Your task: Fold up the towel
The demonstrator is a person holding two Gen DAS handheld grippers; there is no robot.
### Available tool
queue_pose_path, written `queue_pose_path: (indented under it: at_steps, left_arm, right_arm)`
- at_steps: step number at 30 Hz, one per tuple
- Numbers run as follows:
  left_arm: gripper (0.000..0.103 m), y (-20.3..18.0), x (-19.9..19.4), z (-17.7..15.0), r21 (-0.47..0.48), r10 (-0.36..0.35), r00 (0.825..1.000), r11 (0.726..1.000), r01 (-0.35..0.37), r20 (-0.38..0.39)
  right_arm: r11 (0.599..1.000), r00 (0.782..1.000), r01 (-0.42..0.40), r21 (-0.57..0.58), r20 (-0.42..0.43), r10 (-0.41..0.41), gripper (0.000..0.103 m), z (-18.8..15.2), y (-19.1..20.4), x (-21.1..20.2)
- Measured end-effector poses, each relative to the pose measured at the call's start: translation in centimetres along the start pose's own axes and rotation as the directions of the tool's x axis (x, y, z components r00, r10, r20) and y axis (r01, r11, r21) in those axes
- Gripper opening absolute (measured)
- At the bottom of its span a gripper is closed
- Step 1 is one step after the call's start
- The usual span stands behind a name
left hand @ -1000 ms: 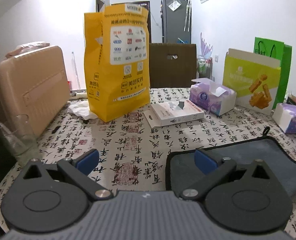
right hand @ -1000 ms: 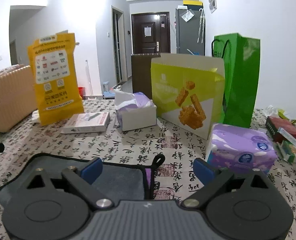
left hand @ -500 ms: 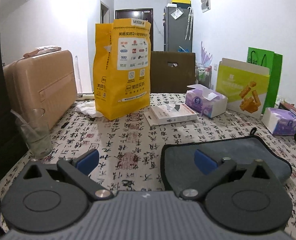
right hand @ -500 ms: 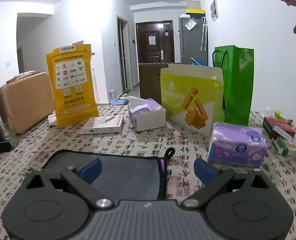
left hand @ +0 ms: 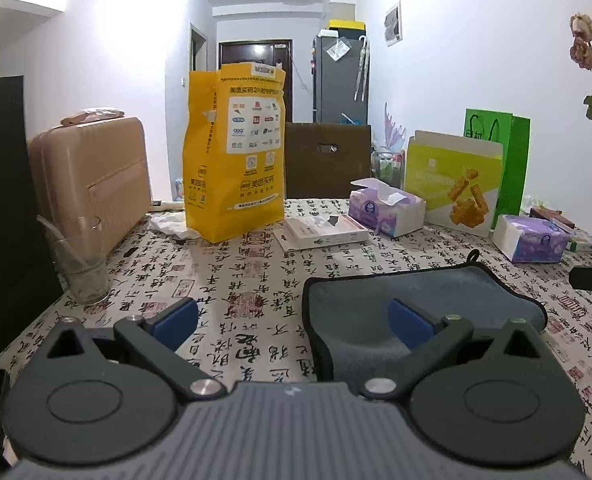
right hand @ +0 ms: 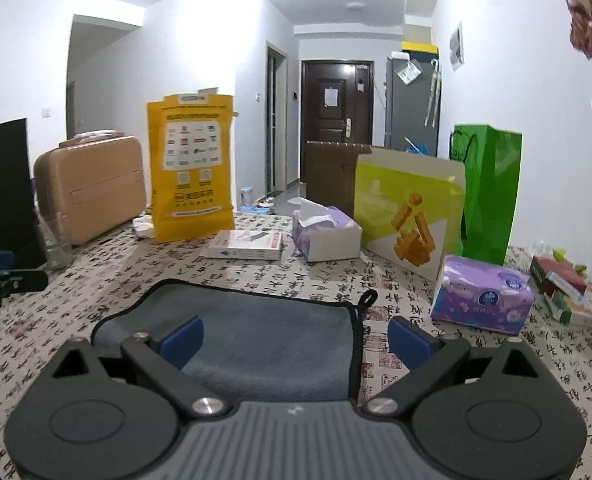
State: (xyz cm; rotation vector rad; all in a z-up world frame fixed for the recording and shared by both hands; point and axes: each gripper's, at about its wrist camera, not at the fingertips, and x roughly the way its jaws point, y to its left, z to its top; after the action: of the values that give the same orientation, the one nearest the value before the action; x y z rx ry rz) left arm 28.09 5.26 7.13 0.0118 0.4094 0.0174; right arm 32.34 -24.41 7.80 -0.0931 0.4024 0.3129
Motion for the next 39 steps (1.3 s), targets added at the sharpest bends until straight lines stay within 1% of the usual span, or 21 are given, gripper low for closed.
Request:
queue_pose_path:
  at_steps: [2,6,18,24,29,33,39]
  left_arm:
    - [0.103,0.1,-0.8,-0.3,-0.003,0.004,1.000,1.000,-0.004,0.011]
    - [0.103,0.1,-2.3,-1.1,0.010,-0.016,0.999,1.000,0.016,0.045]
    - [0.103,-0.7,-6.5,-3.2,0.037,-0.044,0.995,0.998,0.041,0.084]
    - [0.103,-0.6,-8.8,-4.5,0.021,-0.046,0.995,0.999,0.044,0.091]
    - [0.103,-1.0,-10.9,-5.4,0.013,-0.029,0.993,1.000,0.028,0.111]
    - [0.103,-1.1,-12.8,-5.9,-0.003,-0.030,0.992,1.000,0.031,0.121]
    - [0.103,-2.0,-15.0,-6.7,0.003,-0.024,0.991,1.000,0.024,0.134]
  right_arm:
    - [1.000,1.000,-0.002,-0.004,0.010,0.002,0.099,-0.2,0.5,-0.9]
    - [1.000,1.000,-0.002,-0.009,0.015,0.002,0.099,-0.8,1.2,-2.4]
    - [1.000,0.999,-0.013,0.001,0.050,0.013,0.099,-2.9,3.9,-6.3]
    - [0.999,0.997,-0.035,0.022,0.069,0.033,0.099,-3.9,5.3,-8.5]
    - [0.999,0.996,-0.033,0.023,0.081,0.031,0.099,-4.9,6.0,-10.3]
    - [0.999,0.995,-0.032,0.016,0.096,0.030,0.099,-5.6,6.5,-12.0]
    - [0.999,0.992,-0.032,0.029,0.123,0.029,0.100,-6.6,6.8,-14.5]
